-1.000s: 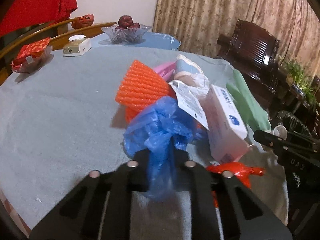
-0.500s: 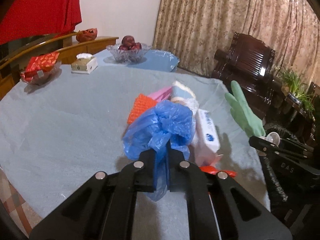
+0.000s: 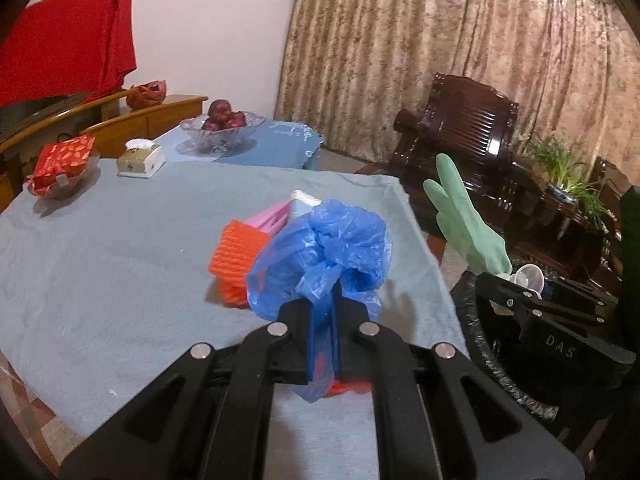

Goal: Collect trash
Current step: 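Carry the green glove and blue bag over the bin and release both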

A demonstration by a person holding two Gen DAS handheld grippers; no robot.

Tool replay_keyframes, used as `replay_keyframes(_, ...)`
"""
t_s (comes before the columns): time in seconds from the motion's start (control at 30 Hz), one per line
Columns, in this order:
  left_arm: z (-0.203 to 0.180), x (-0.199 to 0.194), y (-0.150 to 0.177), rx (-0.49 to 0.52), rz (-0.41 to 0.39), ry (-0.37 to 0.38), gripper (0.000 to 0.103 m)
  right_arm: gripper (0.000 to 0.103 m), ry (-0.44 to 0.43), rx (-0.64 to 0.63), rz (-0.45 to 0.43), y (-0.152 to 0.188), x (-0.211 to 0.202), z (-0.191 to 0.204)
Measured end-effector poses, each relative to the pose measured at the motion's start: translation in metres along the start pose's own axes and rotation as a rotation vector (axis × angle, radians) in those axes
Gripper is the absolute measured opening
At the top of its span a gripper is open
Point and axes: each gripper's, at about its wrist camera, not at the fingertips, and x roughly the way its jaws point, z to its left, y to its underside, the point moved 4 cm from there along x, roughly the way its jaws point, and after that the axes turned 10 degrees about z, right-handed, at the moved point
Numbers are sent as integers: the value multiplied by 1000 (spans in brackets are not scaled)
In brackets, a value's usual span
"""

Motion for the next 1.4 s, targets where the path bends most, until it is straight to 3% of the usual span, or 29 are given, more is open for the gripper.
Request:
replay_keyframes(0.57, -88, -4, -13, 128, -33, 151, 5, 32, 99, 100, -99, 17, -65, -56)
replay_keyframes(1.1, -191, 30, 4, 290, 28, 339, 5, 32, 271, 253, -56, 71, -96, -141)
replay_keyframes(1.4, -236, 64, 18, 357, 93, 394, 5, 32, 319, 307, -15, 95, -94, -168)
